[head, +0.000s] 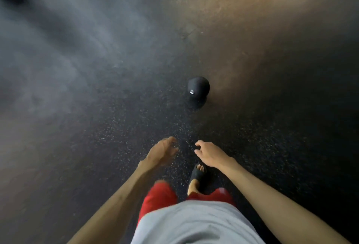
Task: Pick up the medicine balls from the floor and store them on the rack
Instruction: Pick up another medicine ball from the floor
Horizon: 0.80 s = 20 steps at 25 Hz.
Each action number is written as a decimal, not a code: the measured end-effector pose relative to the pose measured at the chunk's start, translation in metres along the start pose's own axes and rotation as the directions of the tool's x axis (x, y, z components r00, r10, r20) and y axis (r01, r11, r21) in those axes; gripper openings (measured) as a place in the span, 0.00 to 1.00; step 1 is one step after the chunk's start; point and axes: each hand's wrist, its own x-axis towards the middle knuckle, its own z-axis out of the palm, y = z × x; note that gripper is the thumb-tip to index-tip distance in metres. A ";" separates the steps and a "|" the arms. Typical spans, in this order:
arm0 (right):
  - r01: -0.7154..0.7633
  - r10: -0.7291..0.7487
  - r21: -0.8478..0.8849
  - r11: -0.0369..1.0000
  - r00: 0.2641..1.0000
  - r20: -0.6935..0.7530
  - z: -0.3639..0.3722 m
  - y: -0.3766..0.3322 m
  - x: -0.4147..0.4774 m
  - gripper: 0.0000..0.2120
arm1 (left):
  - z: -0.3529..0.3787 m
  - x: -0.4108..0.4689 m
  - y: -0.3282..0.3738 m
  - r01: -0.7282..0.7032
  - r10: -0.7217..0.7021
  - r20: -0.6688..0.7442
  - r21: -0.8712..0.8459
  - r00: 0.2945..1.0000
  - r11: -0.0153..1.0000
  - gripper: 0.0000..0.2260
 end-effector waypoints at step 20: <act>-0.332 0.454 0.446 0.831 0.869 -0.199 -0.173 -0.113 0.237 0.20 | -0.246 0.344 -0.023 -0.448 0.299 0.458 0.260 0.837 0.856 0.17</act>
